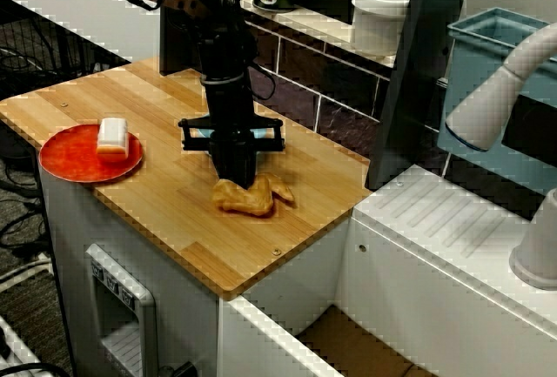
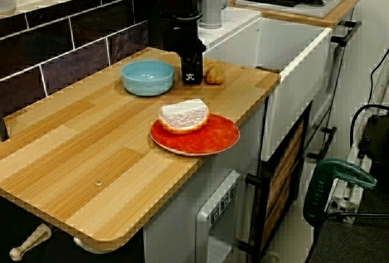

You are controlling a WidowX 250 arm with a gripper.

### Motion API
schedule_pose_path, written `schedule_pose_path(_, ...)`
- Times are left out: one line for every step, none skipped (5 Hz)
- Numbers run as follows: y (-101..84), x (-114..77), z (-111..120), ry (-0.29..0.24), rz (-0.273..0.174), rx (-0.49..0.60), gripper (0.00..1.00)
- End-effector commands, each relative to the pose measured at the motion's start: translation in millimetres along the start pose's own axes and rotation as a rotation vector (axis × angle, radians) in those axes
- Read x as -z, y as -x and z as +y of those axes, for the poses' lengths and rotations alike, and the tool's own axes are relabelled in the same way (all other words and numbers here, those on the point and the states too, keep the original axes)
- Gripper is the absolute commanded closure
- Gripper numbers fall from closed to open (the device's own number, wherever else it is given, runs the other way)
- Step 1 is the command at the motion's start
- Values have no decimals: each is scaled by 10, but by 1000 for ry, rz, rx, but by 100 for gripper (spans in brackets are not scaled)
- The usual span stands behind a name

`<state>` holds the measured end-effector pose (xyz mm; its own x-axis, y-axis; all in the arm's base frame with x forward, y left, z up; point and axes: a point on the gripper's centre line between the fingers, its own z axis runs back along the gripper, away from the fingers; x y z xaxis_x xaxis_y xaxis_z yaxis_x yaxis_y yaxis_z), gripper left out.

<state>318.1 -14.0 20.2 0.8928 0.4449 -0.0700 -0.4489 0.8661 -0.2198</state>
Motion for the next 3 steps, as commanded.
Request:
schedule_pose_path(26,-262,223,37,8,40,100)
schedule_pose_path(93,-343,203,66,15,44,100)
schedule_pose_path(209,-372,140,80,6,58,100)
